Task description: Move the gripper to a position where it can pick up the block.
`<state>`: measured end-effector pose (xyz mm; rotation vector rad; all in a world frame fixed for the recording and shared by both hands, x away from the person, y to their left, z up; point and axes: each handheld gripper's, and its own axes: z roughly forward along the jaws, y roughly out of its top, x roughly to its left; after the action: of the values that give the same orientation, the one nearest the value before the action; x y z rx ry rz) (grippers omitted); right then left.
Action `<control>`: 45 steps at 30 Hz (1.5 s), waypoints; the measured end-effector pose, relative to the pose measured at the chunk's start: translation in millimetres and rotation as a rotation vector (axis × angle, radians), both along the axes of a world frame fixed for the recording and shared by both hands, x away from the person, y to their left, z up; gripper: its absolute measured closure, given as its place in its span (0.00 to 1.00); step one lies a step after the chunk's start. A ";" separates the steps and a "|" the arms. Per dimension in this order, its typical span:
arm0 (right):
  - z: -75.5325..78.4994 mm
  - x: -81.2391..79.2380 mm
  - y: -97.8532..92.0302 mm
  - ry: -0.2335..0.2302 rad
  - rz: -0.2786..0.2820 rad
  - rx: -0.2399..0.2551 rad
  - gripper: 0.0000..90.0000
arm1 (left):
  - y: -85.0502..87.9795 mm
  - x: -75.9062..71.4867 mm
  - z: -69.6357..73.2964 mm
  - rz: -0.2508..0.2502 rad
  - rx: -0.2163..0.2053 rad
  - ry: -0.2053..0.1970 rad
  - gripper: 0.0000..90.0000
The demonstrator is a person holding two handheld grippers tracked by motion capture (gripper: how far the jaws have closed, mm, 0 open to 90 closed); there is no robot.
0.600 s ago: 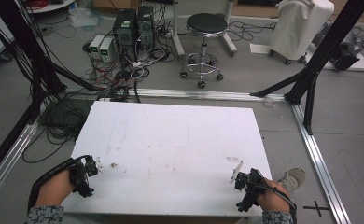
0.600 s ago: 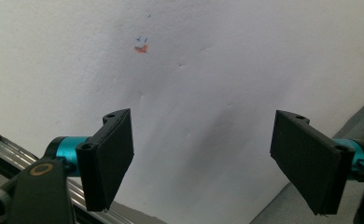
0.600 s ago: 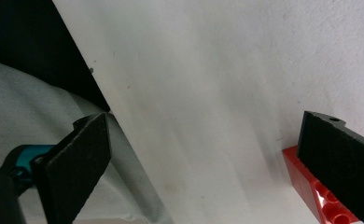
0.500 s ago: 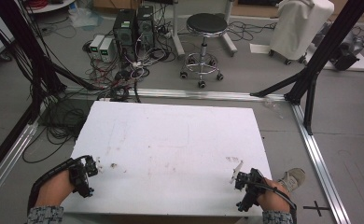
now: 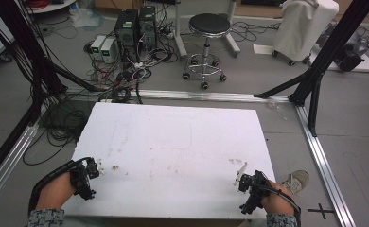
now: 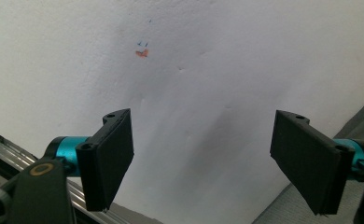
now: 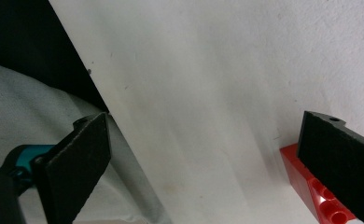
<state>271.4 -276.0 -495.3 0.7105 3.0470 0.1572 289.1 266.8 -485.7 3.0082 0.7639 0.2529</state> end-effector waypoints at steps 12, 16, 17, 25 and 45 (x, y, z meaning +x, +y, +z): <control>-0.1 -0.3 -0.5 -0.006 0.007 0.012 0.03 | 0.0 -0.4 -0.7 0.006 -0.010 -0.004 0.24; -0.2 -0.9 -0.2 -0.013 0.025 0.019 0.03 | -0.5 0.1 -1.1 -0.003 -0.007 -0.002 0.24; -0.4 -0.7 -0.4 -0.012 0.024 0.020 0.03 | -0.6 -0.2 -1.3 0.003 -0.013 -0.005 0.24; 7.0 -0.1 -0.4 -0.052 0.124 0.088 0.03 | 1.5 -0.6 -2.2 0.008 -0.012 -0.004 0.24; 28.9 13.9 -34.2 -0.105 0.262 0.072 0.03 | 0.5 -1.6 1.2 0.005 -0.017 -0.014 0.24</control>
<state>285.3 -310.2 -466.4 0.2913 3.0323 0.2962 287.5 267.3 -484.5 2.9852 0.7692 0.2665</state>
